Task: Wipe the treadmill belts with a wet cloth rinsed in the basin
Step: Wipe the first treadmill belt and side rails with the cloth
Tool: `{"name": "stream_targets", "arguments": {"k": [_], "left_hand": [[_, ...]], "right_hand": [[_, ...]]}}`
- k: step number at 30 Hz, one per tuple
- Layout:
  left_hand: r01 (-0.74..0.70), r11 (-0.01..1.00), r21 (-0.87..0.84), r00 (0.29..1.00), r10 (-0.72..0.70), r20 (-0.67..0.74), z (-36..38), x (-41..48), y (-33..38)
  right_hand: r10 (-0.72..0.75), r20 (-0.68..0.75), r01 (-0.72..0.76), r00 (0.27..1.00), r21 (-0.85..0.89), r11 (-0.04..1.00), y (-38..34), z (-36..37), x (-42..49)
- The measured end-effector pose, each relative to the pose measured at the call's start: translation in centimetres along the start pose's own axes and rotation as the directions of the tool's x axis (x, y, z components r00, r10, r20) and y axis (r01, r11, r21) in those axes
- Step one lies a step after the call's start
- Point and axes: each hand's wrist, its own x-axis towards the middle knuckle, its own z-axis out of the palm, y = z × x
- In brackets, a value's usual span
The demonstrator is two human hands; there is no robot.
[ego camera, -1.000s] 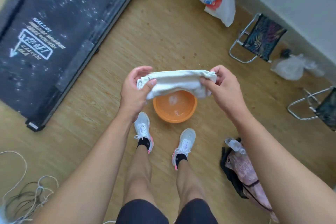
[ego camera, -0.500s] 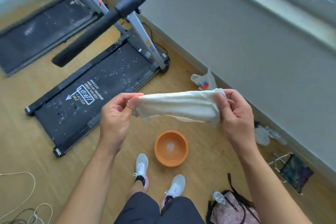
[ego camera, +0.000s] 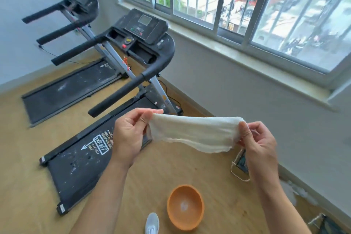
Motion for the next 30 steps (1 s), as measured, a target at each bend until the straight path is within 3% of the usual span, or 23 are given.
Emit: {"name": "stream_targets", "arguments": {"k": [2, 4, 10, 15, 20, 22, 26, 30], "left_hand": [[-0.033, 0.985, 0.171, 0.998, 0.042, -0.051, 0.3, -0.1, -0.4], [-0.017, 0.973, 0.231, 0.987, 0.054, -0.153, 0.5, -0.2, -0.8], [0.104, 0.963, 0.250, 0.944, -0.016, -0.331, -2.2, -0.8, -3.1], [0.363, 0.910, 0.198, 0.887, -0.272, -0.374, -10.5, -1.0, -6.8], [0.371, 0.922, 0.106, 0.774, -0.245, -0.583, -21.5, 0.6, -9.7], [0.353, 0.930, 0.105, 0.794, -0.239, -0.559, -26.4, 2.6, -10.1], [0.344, 0.921, 0.186, 0.904, -0.271, -0.330, -35.6, 7.9, -10.2], [0.318, 0.934, 0.160, 0.931, -0.276, -0.238, -41.2, 13.7, -10.0]], "right_hand": [[0.002, -0.006, -0.002, 1.000, -0.042, 0.999, 0.5, 0.3, -0.2], [0.005, -0.021, -0.007, 1.000, -0.085, 0.996, 0.9, 1.1, -0.2], [-0.059, -0.004, 0.058, 0.998, -0.145, 0.988, 1.2, 6.7, 0.1], [-0.082, 0.222, 0.118, 0.971, -0.151, 0.982, -0.3, 15.2, 0.3], [0.009, 0.440, 0.157, 0.898, -0.339, 0.928, 2.6, 28.1, 1.1], [0.106, 0.465, 0.117, 0.879, -0.426, 0.897, 4.6, 33.9, 1.7], [0.275, 0.478, 0.032, 0.834, -0.540, 0.841, 7.7, 45.0, 1.2], [0.293, 0.604, 0.105, 0.741, -0.535, 0.838, 6.5, 54.4, -2.3]]}}
